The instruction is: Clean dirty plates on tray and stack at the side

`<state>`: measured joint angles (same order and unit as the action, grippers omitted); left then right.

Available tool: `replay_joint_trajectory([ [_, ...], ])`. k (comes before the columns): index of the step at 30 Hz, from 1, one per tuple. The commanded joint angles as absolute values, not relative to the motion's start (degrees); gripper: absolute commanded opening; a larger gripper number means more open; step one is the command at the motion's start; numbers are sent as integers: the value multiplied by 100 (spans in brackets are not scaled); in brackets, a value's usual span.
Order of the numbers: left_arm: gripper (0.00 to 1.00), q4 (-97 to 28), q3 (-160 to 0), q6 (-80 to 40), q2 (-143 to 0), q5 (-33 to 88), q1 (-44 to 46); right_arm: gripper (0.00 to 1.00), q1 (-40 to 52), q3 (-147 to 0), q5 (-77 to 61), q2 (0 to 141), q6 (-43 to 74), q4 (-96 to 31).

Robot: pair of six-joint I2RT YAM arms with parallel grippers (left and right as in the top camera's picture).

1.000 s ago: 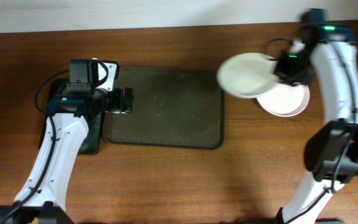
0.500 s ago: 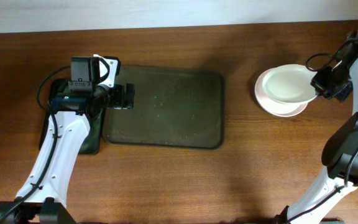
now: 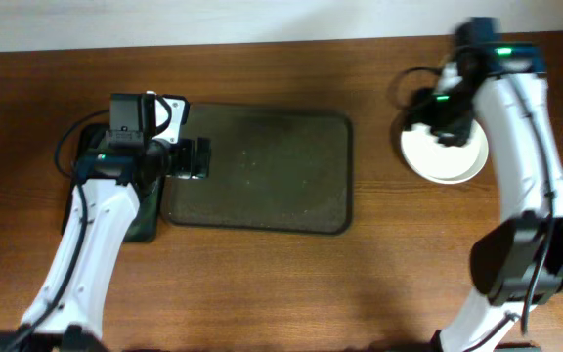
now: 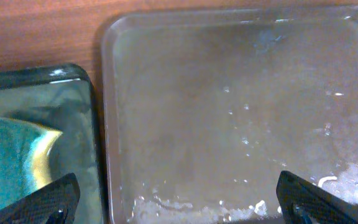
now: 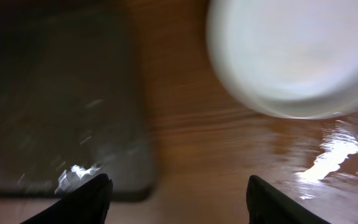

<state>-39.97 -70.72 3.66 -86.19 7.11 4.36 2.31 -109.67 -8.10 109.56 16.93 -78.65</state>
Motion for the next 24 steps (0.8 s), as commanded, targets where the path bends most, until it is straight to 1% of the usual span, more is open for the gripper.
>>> replay_joint_trajectory([
  [1, 100, -4458, -7131, 381, -7839, 779, 445, 72, 1404, -11093, -661, 10379, 1634, -7909],
  [2, 99, -4681, -7131, 226, -7638, 779, 445, 73, 1883, -11091, -657, 10250, 1647, -7915],
  [3, 99, -4805, -7131, 167, -7502, 805, 447, 73, 2143, -11091, -607, 10180, 1686, -7922],
  [4, 99, -5037, -7131, 150, -7144, 1031, 445, 73, 2731, -11091, -158, 9970, 1935, -8023],
  [7, 100, -5439, -6995, 150, -6226, 1393, 447, 72, 3483, -10842, 128, 9404, 1999, -8029],
  [9, 99, -5288, -6171, 78, -5293, 1662, 447, 72, 4110, -9802, 801, 8589, 2147, -7491],
  [11, 99, -4984, -5162, -183, -4342, 1870, 445, 76, 4554, -8171, 904, 7612, 2152, -6523],
  [12, 99, -4906, -4825, -246, -3918, 1870, 445, 78, 4663, -7443, 880, 7164, 2154, -6147],
  [13, 99, -4864, -4571, -333, -3605, 1868, 445, 83, 4687, -6770, 768, 6711, 2158, -5830],
  [15, 99, -4794, -4515, -344, -3505, 1865, 445, 98, 4687, -6359, 757, 6379, 2196, -5717],
  [17, 99, -4650, -4515, -344, -3518, 1870, 445, 98, 4687, -6331, 757, 6342, 2191, -5719],
  [24, 99, -4746, -4515, -342, -3518, 1868, 445, 98, 4687, -6331, 757, 6539, 2191, -5717],
])
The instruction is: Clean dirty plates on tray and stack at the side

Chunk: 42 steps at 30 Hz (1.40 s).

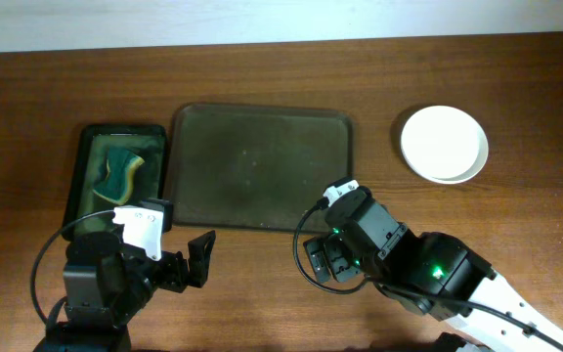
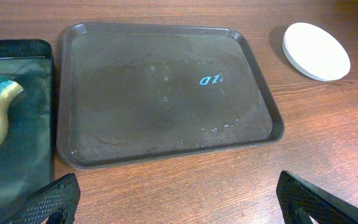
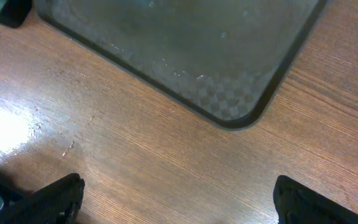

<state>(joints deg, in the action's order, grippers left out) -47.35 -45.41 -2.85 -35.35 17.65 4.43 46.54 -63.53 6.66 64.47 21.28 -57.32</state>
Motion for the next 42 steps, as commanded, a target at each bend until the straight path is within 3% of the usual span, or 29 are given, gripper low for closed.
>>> replay_joint_trajectory([
  [1, 99, -4746, -4515, -342, -3518, 1868, 445, 98, 4687, -6331, 757, 6580, 2191, -5717],
  [8, 99, -4689, -4383, -338, -3015, 1645, 445, 98, 4687, -6331, 757, 6713, 2191, -5717],
  [12, 100, -2346, -2491, -150, -1911, 1481, 351, 98, 4687, -6331, 757, 6713, 2191, -5717],
  [16, 100, 40, -814, -150, -1695, 1564, 346, 98, 4687, -6331, 757, 6713, 2191, -5717],
  [26, 99, -886, -285, 102, -27, 1214, 349, 98, 4687, -6331, 757, 6713, 2191, -5717],
  [42, 99, -888, -281, 91, -30, 1219, 349, 98, 4687, -6331, 757, 6713, 2191, -5717],
])
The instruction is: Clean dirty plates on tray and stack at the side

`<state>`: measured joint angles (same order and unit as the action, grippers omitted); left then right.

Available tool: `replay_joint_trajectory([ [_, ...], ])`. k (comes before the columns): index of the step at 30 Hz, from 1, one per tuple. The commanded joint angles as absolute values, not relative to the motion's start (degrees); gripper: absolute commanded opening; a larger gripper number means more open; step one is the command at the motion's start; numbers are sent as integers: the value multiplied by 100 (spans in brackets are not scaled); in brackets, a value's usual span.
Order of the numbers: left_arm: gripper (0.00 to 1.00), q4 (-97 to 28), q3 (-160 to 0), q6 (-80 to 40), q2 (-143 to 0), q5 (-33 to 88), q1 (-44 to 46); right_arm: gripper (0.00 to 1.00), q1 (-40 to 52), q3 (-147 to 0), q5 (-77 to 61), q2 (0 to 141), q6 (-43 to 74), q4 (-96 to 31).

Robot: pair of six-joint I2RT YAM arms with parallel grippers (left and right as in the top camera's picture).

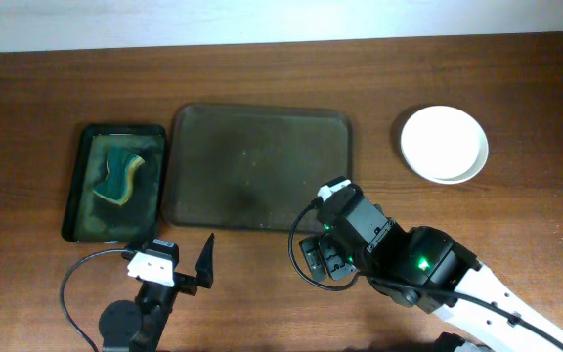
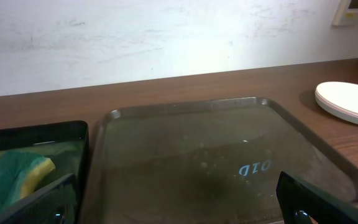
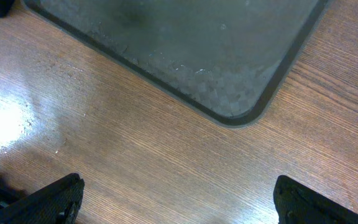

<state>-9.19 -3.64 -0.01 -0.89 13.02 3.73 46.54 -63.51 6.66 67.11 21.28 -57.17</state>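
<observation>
The dark tray [image 1: 257, 166] lies bare in the middle of the table, wet and speckled [image 2: 210, 155]. A stack of white plates [image 1: 445, 144] sits to its right, at the right edge of the left wrist view [image 2: 350, 102]. My left gripper [image 1: 182, 264] is open near the table's front edge, facing the tray [image 2: 179, 211] with nothing between its fingers. My right gripper [image 1: 321, 259] is open over bare wood [image 3: 179, 199], just in front of the tray's near right corner [image 3: 229, 93].
A black container [image 1: 115, 181] left of the tray holds a teal and yellow sponge [image 1: 117, 174], also seen in the left wrist view [image 2: 14, 177]. A white wall stands behind the table's far edge.
My left arm has drawn back lower toward the front edge, and its camera now looks level across the tray. The right gripper has shifted only slightly. Both stay open.
First my left gripper was open over the tray's left edge beside the sponge container, and my right gripper was open at the white plates. Then both arms were in front of the tray, open and empty. Now the left sits lower still.
</observation>
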Motion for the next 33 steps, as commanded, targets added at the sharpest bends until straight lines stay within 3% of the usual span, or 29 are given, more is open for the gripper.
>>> replay_joint_trajectory([
  [1, 99, -888, -281, 91, -30, 1219, 349, 98, 4685, -6331, 816, 6713, 2145, -5719],
  [6, 99, -888, -281, 91, -30, 1219, 349, 98, 4294, -6080, 2427, 6300, 1863, -5275],
  [10, 99, -888, -281, 91, -30, 1219, 349, 98, 2716, -4471, 1452, 4746, 1393, -3511],
  [13, 99, -888, -281, 91, -30, 1219, 349, 98, 2165, -3173, 1072, 3269, 908, -2685],
  [17, 99, -888, -281, 91, -30, 1219, 349, 98, 2167, -1905, 982, 1363, 775, -2585],
  [23, 99, -888, -281, 93, -30, 1219, 349, 98, 2167, -609, 729, 152, 797, -1894],
  [33, 100, -888, -281, 91, -30, 1219, 349, 98, 2171, -526, 707, 19, 792, -1706],
])
